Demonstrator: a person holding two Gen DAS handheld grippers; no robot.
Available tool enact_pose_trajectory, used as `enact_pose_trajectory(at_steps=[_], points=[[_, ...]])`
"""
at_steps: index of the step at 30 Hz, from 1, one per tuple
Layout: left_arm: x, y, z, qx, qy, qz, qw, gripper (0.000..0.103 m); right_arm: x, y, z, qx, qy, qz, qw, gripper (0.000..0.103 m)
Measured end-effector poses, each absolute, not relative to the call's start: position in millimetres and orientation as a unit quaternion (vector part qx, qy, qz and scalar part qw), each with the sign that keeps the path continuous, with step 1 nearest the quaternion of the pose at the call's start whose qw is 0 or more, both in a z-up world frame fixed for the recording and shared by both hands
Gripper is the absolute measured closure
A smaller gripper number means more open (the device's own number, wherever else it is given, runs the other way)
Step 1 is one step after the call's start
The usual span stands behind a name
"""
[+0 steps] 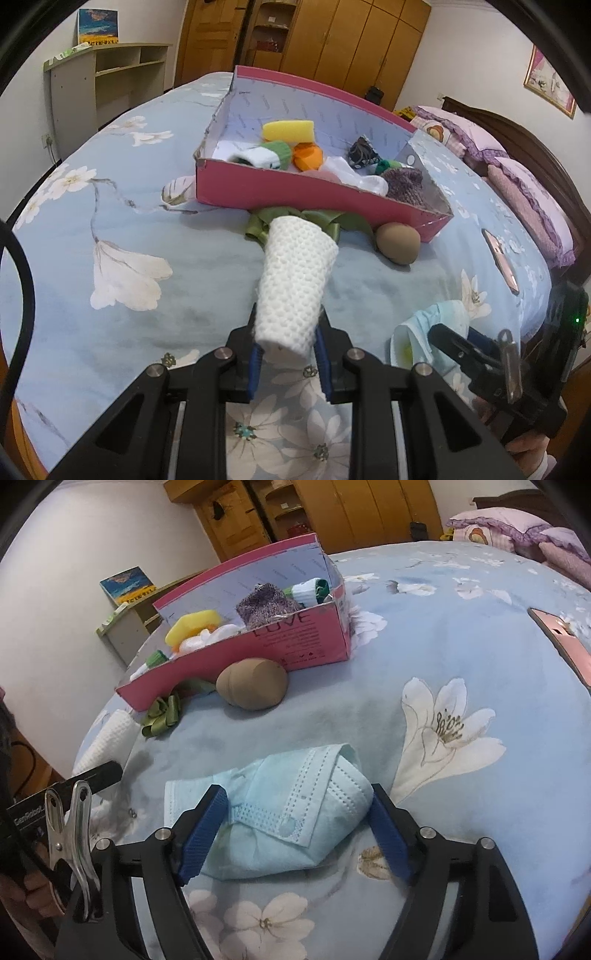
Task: Organize soft objects
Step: 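Lift the white knit cloth and the blue mask with both grippers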
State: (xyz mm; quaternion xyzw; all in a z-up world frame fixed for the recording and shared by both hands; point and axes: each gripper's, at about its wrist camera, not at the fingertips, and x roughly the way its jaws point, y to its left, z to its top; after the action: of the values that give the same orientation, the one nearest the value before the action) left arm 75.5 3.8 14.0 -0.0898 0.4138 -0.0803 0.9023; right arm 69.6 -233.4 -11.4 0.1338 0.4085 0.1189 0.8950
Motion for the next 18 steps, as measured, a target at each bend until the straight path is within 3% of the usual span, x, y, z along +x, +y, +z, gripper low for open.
enact_pose_trajectory(at_steps=[3,5,8,11,18], points=[[75,3,13,-0.089,0.415,-0.083,0.902,0.078,67,-237,-10,0.141,0.409,0.116,0.894,0.033],[73,3,14,-0.089,0.413,-0.085,0.902,0.078,65,-239,-9,0.149,0.407,0.117,0.894,0.050],[71,2,17,-0.087,0.408,-0.085,0.905,0.078,61,-239,-6,0.162,0.401,0.136,0.891,0.064],[69,4,21,-0.088,0.403,-0.084,0.907,0.078,58,-234,-1,0.153,0.388,0.144,0.897,0.070],[69,9,37,-0.094,0.389,-0.083,0.913,0.078,51,-225,30,0.131,0.345,0.163,0.915,0.073]])
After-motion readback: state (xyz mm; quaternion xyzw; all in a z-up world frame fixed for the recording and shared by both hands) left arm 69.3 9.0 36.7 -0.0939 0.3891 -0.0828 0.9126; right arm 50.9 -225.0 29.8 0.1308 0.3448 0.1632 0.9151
